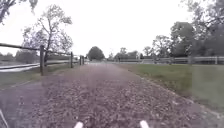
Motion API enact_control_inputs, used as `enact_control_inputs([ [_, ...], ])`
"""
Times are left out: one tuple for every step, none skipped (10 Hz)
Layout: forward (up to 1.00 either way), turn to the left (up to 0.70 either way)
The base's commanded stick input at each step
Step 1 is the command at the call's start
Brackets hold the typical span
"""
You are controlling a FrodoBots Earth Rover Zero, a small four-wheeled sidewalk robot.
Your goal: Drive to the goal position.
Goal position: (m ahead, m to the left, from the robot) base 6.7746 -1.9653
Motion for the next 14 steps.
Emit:
enact_control_inputs([
  [0.7,0.0],
  [0.7,0.0],
  [0.7,0.0],
  [0.7,0.0],
  [0.7,0.0],
  [0.7,0.0],
  [0.7,0.0],
  [0.7,0.0],
  [0.7,0.0],
  [0.7,0.0],
  [0.7,0.0],
  [0.7,0.0],
  [0.7,0.0],
  [0.7,0.0],
])
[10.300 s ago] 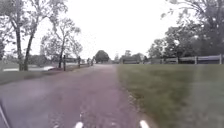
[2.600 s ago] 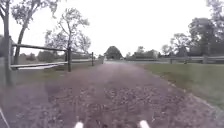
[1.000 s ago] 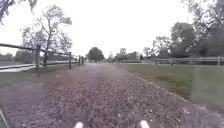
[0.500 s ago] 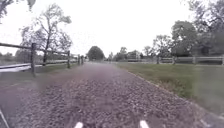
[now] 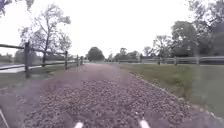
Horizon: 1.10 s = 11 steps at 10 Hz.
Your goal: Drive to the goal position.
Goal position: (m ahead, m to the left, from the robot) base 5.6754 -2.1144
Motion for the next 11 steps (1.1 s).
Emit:
enact_control_inputs([
  [0.7,0.0],
  [0.7,0.0],
  [0.7,0.0],
  [0.7,0.0],
  [0.7,0.0],
  [0.7,0.0],
  [0.7,0.0],
  [0.7,0.0],
  [0.7,0.0],
  [0.7,0.0],
  [0.7,0.0],
])
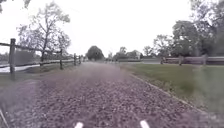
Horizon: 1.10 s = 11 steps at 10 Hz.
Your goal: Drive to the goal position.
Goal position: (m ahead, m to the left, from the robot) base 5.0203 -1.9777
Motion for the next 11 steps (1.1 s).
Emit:
enact_control_inputs([
  [0.7,0.0],
  [0.7,0.0],
  [0.7,0.0],
  [0.7,0.0],
  [0.7,0.0],
  [0.7,0.0],
  [0.7,0.0],
  [0.7,0.0],
  [0.7,0.0],
  [0.7,0.0],
  [0.7,0.0],
])
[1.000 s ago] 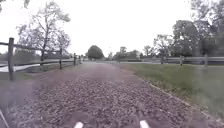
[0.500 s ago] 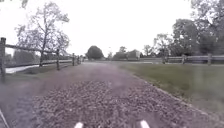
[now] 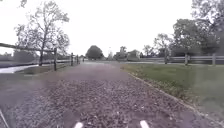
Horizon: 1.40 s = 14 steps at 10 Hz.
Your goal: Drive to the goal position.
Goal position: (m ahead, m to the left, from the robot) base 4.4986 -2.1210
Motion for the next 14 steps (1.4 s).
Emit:
enact_control_inputs([
  [0.7,0.0],
  [0.65,0.0],
  [0.58,0.0],
  [0.51,0.0],
  [0.5,0.0],
  [0.5,0.0],
  [0.5,0.0],
  [0.5,0.0],
  [0.5,0.0],
  [0.5,0.0],
  [0.5,0.0],
  [0.5,0.0],
  [0.57,0.0],
  [0.68,0.0],
])
